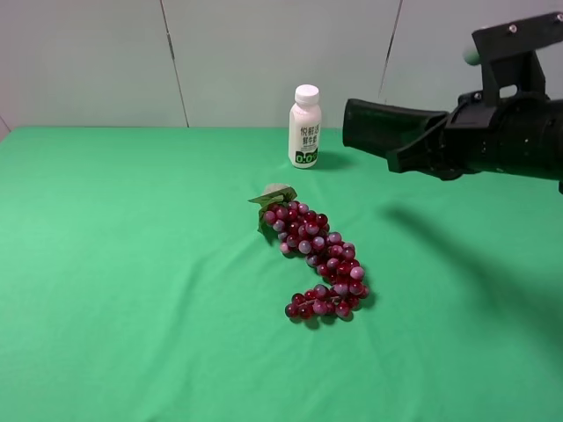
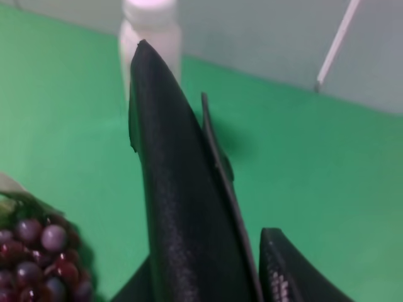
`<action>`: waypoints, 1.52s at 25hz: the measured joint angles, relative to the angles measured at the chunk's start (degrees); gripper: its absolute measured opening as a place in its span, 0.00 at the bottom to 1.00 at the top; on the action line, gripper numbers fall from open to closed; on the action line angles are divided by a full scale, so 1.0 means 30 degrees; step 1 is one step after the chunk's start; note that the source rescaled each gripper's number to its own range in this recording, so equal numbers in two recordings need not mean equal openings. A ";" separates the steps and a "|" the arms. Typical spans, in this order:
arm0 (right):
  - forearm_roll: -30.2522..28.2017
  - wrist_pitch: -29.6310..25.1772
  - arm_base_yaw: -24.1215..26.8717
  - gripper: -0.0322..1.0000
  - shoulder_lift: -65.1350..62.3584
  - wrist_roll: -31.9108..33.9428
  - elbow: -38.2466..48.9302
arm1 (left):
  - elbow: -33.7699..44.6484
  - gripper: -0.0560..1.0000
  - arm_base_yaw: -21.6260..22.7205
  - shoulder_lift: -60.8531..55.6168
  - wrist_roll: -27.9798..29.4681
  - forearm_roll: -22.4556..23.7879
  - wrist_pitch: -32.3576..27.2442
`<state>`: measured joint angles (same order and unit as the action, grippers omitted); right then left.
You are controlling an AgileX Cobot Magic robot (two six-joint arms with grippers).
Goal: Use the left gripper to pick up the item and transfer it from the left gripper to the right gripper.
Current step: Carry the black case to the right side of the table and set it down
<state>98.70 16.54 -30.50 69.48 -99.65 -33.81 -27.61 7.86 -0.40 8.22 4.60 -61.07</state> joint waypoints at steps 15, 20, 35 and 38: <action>0.0392 -0.4326 0.6972 0.03 0.0021 -0.0018 0.1679 | 0.0000 1.00 0.0000 0.0000 0.0000 0.0000 0.0000; 0.0285 -0.5515 0.8618 0.03 0.1253 0.0000 0.1915 | 0.0000 1.00 0.0000 0.0000 0.0000 0.0000 0.0000; -0.0632 -0.4468 0.9142 0.03 0.3735 0.0000 0.1930 | 0.0000 1.00 0.0000 0.0000 0.0000 0.0049 0.0022; -0.0632 -0.4153 0.9142 0.03 0.3766 0.0000 0.1930 | 0.0000 1.00 0.0000 0.0000 0.0000 0.0049 0.0022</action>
<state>96.80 4.09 -3.07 80.78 -99.65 -28.02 -27.61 7.86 -0.40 8.22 4.75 -61.01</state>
